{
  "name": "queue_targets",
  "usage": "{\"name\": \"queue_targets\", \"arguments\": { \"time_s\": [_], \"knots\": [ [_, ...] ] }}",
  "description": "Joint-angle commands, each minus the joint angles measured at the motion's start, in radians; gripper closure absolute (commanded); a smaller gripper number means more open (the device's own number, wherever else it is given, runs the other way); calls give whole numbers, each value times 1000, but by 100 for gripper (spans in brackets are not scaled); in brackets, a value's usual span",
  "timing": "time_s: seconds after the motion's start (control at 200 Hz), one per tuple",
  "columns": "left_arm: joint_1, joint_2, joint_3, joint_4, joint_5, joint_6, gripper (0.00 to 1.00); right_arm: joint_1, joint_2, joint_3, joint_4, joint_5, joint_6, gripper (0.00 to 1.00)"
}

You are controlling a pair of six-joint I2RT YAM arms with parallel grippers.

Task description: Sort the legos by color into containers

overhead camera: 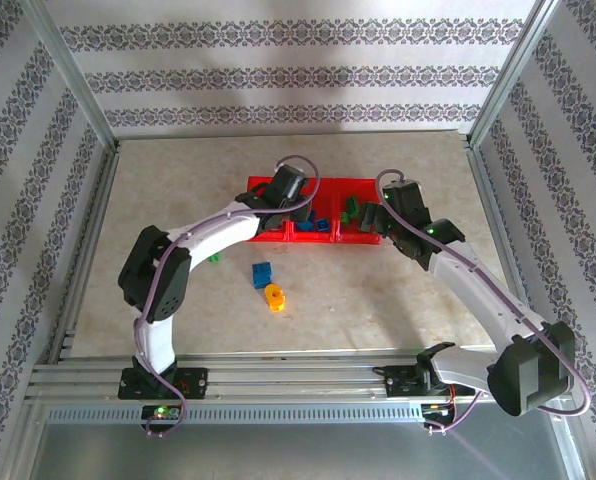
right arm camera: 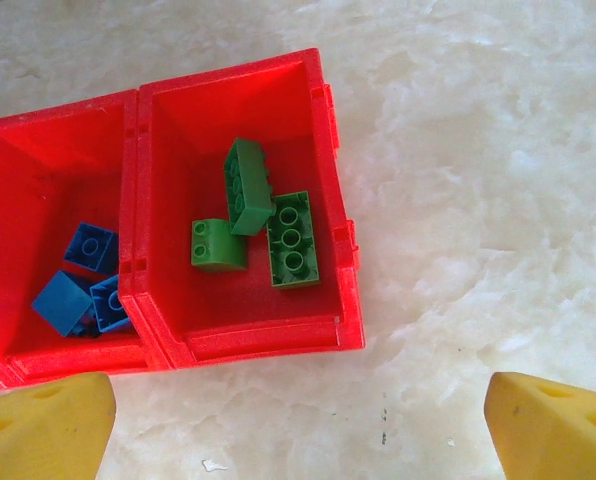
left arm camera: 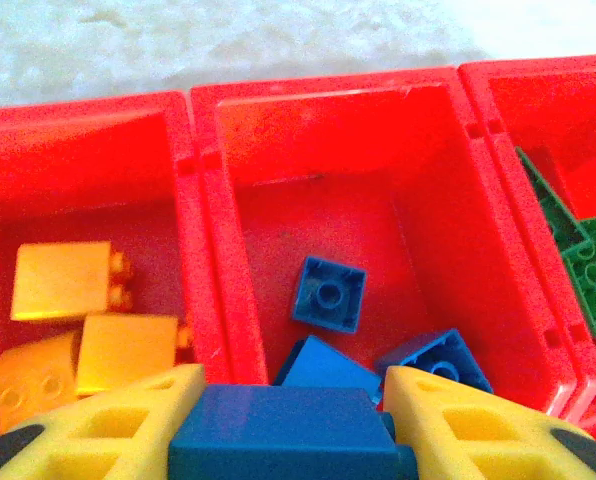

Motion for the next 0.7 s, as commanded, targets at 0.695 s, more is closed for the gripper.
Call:
{"name": "queue_targets", "arguments": {
  "time_s": [0.695],
  "knots": [
    [-34, 291, 354, -133, 45, 86, 55, -20, -57, -39, 22, -14, 26, 5]
  ]
}}
